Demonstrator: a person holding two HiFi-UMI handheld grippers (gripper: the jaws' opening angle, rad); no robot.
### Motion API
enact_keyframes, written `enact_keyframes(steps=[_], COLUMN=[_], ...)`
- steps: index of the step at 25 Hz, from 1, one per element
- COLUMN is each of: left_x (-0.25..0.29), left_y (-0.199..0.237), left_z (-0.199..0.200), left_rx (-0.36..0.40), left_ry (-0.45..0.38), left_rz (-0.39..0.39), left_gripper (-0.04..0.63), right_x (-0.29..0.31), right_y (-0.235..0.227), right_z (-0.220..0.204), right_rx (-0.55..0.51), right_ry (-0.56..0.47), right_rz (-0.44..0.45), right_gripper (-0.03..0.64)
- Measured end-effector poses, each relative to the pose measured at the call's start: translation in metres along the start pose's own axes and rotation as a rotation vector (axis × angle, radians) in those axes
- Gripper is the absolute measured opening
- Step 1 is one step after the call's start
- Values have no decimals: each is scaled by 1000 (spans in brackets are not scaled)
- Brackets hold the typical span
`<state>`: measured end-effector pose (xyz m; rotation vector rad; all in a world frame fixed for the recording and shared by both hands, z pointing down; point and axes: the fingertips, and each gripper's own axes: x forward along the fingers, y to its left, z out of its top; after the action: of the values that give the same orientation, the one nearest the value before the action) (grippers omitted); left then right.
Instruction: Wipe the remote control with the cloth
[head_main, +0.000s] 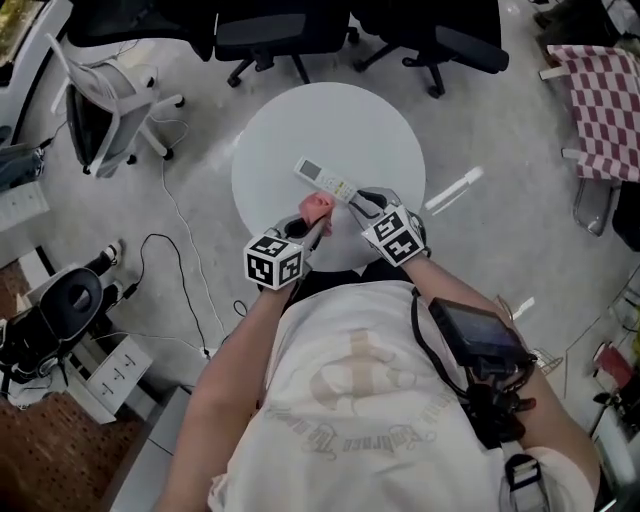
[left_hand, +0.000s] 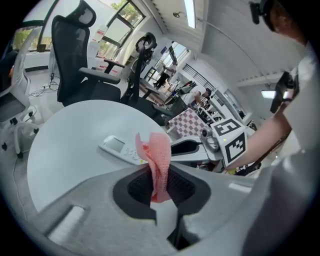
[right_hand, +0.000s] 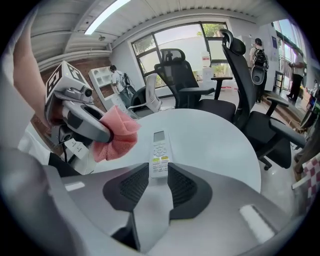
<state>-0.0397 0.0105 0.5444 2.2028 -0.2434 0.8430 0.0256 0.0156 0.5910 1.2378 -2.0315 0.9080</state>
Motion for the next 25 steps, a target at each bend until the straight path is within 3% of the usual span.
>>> enact_keyframes(steps=[5, 8, 13, 18, 25], left_x=[12, 20, 35, 58, 74], left_y=[1, 6, 18, 6, 5], left_z=[-3, 0, 1, -3, 4], left_rx=[-11, -16, -9, 47, 83], left_ry=[53, 74, 157, 307, 402], left_rz=[-37, -48, -13, -53, -56], left_gripper=[41, 41, 41, 41, 41], right_x=[12, 27, 44, 51, 53], right_y=[-1, 0, -3, 0, 9], right_z=[-11, -18, -24, -29, -19], right_rx=[-38, -94, -171, -255, -353], right_ry=[39, 64, 88, 104, 92], right_rz=[-32, -16, -22, -1, -5], right_gripper=[219, 239, 253, 255, 235])
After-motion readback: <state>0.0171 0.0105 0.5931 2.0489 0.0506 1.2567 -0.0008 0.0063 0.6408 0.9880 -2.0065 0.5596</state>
